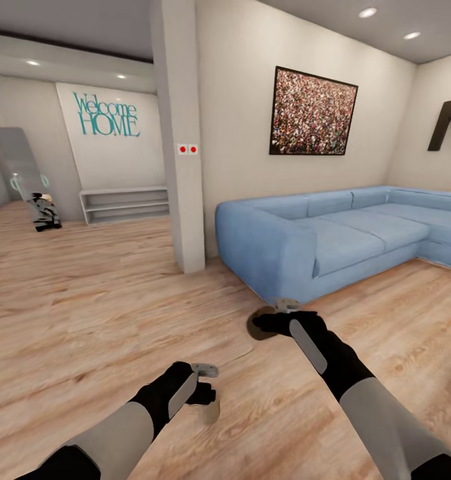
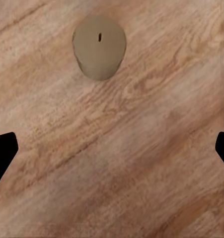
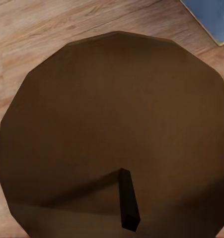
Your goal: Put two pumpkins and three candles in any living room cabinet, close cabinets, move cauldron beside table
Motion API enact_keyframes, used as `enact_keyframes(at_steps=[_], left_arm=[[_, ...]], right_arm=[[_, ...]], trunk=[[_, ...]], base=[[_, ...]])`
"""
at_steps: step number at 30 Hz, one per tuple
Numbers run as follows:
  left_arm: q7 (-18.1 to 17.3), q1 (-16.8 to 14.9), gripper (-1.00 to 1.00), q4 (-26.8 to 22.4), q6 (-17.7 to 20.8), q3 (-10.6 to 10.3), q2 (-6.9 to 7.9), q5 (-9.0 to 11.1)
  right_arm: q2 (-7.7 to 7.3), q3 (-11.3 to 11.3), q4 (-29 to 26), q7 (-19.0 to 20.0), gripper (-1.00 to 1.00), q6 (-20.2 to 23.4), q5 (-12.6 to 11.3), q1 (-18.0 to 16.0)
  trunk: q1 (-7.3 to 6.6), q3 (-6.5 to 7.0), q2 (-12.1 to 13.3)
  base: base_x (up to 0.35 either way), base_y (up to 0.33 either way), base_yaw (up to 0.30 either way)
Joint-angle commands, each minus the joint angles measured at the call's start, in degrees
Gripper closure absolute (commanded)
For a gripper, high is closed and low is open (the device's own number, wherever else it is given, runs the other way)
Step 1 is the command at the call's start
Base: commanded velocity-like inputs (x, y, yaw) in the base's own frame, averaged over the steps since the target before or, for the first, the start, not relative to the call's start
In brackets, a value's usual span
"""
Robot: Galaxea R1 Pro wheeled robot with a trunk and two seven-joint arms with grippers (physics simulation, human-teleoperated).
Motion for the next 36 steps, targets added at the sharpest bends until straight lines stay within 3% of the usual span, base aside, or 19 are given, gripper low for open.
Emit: enact_keyframes(at_steps=[1, 13, 32, 36], left_arm=[[0.5, 0.0, -1.0, -0.1, 0.2, -0.4, 0.04, 0.6], [0.4, 0.0, -1.0, -0.1, 0.2, -0.4, 0.04, 0.6], [1.2, 0.0, -1.0, -0.1, -0.2, -0.3, 0.19, 0.5], [1.2, 0.0, -1.0, -0.1, -0.7, -0.2, 0.21, 0.5]], right_arm=[[-0.06, 0.2, 0.2, -0.8, 1.0, 0.0, -0.8, -0.1], [-0.06, 0.2, 2.4, -2.3, 1.0, 0.0, -0.9, -0.1], [-0.06, 0.2, 2.4, -2.5, 1.0, 0.0, -1.1, 0.0], [-0.06, 0.2, 2.4, -2.5, 1.0, 0.0, -1.1, 0.0]], trunk=[[0.01, -0.06, 0.0], [0.01, -0.06, 0.0], [0.01, -0.06, 0.0], [0.12, -0.95, -0.1]], base=[[0.273, -0.115, -0.268], [0.282, -0.037, -0.073], [0.014, 0.0, 0.0], [0.0, 0.0, 0.0]])
